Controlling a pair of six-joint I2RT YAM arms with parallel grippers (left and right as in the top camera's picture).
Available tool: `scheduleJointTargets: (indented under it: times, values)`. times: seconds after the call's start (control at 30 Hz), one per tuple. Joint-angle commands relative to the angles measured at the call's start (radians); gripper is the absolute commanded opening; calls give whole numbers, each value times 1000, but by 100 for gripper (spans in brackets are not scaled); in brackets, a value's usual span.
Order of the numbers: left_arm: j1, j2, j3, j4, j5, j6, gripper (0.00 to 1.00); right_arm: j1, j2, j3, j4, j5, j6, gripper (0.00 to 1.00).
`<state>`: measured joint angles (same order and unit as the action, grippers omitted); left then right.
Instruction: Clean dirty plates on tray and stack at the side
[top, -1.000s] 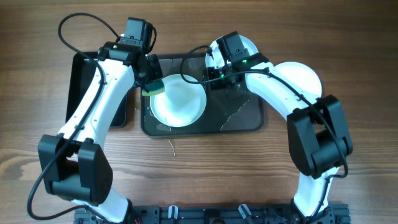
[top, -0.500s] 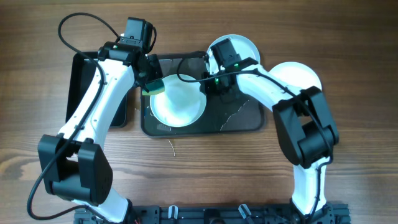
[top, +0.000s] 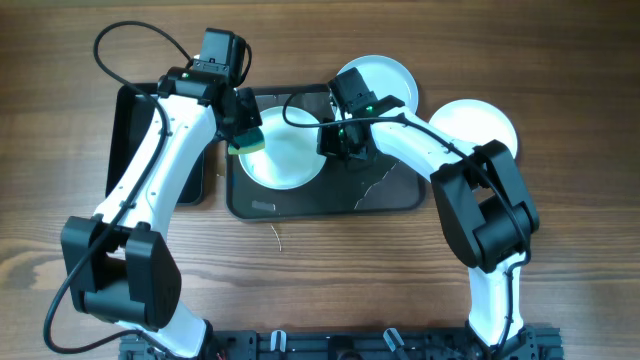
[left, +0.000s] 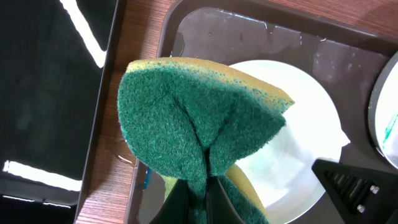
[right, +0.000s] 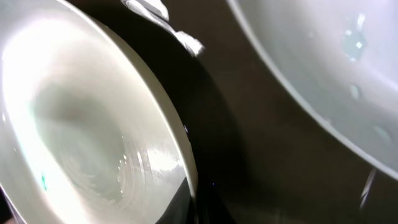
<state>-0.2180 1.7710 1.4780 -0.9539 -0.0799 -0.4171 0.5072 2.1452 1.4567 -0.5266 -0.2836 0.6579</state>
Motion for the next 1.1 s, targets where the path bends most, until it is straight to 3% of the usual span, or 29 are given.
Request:
scheduleJointTargets:
  times: [0.0,0.17,0.37,0.77,1.07]
  values:
    - [-3,10,-56,32,28,-48,4,-3,22,2,-29,85,79,4]
    - [-3,10,-185,175,103,-59,4,-3,22,2,-30,84,78,4]
    - [-3,10,-352,413,106,-71,4,-3,22,2,-29,80,74,4]
    - [-4,11,-578,721,111,-63,4,-3,22,2,-28,77,74,4]
    - [-54,11,-594,885,370,-23,4,-3,22,2,-28,77,70,4]
